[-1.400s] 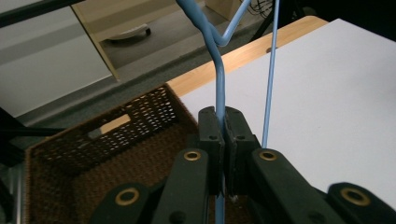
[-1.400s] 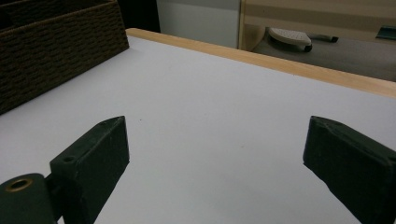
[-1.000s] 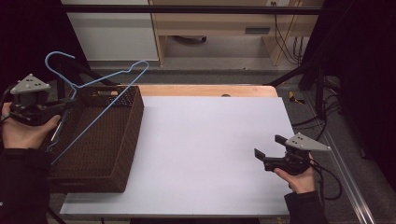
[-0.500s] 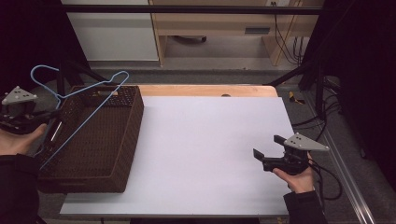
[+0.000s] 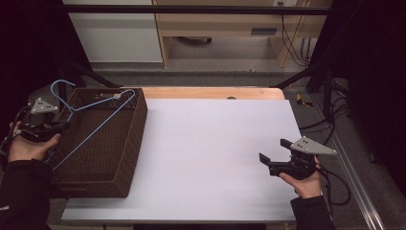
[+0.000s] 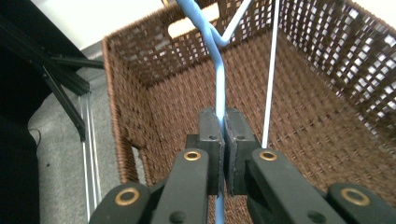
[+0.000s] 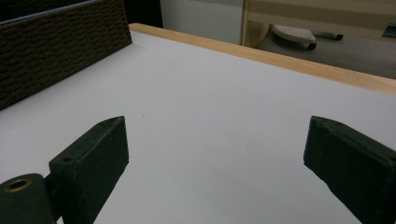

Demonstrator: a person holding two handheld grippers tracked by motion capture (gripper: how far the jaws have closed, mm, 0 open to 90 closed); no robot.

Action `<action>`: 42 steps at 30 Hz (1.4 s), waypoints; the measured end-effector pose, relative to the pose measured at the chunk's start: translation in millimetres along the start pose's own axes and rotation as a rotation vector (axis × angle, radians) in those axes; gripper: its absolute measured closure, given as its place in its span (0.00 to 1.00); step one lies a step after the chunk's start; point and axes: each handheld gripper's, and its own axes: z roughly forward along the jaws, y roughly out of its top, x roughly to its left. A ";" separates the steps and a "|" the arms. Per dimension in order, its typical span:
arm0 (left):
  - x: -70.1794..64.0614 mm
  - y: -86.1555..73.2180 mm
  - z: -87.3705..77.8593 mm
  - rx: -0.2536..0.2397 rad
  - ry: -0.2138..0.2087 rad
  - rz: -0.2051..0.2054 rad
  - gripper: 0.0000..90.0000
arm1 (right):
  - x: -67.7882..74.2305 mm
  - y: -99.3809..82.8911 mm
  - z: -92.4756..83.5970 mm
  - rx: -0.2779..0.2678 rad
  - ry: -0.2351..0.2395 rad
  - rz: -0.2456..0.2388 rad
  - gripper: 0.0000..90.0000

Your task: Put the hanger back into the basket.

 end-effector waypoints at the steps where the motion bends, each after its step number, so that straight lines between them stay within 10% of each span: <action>1: -1.1 -1.9 4.0 0.007 -0.002 -0.001 0.97 | 0.1 0.0 0.1 0.000 0.001 0.000 0.08; 27: -24.0 -27.6 61.7 0.191 -0.078 -0.072 0.93 | 1.4 -0.6 2.0 0.007 0.004 -0.006 0.08; 37: -18.8 -25.4 27.3 0.087 -0.084 -0.142 0.74 | 1.6 0.1 0.7 0.000 0.000 0.000 0.08; 42: -27.9 -20.0 -3.8 -0.083 -0.120 -0.174 0.65 | 2.2 1.0 -0.4 -0.004 0.001 -0.002 0.08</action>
